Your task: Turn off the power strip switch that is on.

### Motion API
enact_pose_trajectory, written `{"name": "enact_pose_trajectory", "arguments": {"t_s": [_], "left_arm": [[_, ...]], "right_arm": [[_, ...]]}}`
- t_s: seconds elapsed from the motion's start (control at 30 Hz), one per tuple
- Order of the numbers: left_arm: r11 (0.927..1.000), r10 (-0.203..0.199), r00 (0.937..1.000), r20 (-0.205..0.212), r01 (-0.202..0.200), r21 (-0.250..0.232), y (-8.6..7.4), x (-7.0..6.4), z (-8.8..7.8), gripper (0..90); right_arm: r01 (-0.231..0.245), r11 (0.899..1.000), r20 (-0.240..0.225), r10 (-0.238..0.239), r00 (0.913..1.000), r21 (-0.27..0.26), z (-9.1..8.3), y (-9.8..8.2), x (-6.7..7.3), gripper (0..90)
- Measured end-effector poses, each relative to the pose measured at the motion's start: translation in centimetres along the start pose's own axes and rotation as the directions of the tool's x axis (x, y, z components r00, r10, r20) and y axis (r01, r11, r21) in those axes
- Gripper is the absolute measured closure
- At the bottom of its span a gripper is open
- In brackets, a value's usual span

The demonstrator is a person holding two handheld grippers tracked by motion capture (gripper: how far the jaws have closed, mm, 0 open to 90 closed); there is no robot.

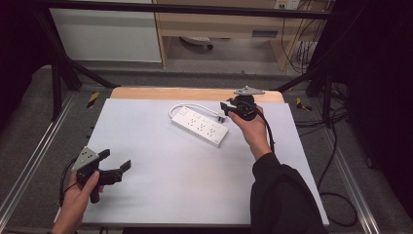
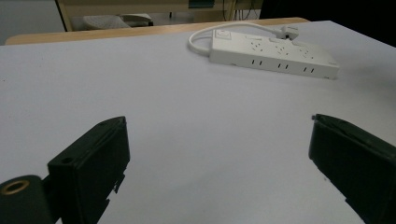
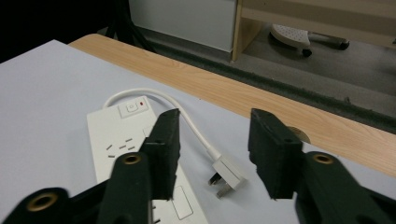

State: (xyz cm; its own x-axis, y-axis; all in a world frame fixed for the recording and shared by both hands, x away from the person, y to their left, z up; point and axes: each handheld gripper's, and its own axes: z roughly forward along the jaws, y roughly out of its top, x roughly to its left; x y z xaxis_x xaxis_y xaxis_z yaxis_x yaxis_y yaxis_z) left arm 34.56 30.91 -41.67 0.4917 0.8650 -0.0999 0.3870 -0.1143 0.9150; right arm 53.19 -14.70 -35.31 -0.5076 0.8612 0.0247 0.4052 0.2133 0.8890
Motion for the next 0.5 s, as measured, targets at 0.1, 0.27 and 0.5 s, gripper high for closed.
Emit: {"name": "enact_pose_trajectory", "arguments": {"t_s": [0.1, 0.27, 0.5], "left_arm": [[1.0000, 0.002, 1.0000, 0.001, -0.002, -0.002, 0.0, 0.0, 0.0, 5.0], [1.0000, 0.001, 1.0000, 0.002, -0.001, -0.003, 0.0, 0.1, -0.1, 5.0], [1.0000, -0.005, 1.0000, -0.005, 0.005, 0.000, -0.1, 0.2, 0.0, 5.1]], "right_arm": [[-0.012, 1.000, -0.001, 0.012, 0.9999, -0.003, 0.6, -0.1, 0.0, 67.3], [-0.018, 1.000, -0.005, 0.018, 0.9998, -0.017, 1.7, -0.1, 0.3, 76.4], [0.003, 1.000, -0.016, -0.003, 0.9999, -0.007, 3.0, 0.1, 1.2, 81.7]]}}
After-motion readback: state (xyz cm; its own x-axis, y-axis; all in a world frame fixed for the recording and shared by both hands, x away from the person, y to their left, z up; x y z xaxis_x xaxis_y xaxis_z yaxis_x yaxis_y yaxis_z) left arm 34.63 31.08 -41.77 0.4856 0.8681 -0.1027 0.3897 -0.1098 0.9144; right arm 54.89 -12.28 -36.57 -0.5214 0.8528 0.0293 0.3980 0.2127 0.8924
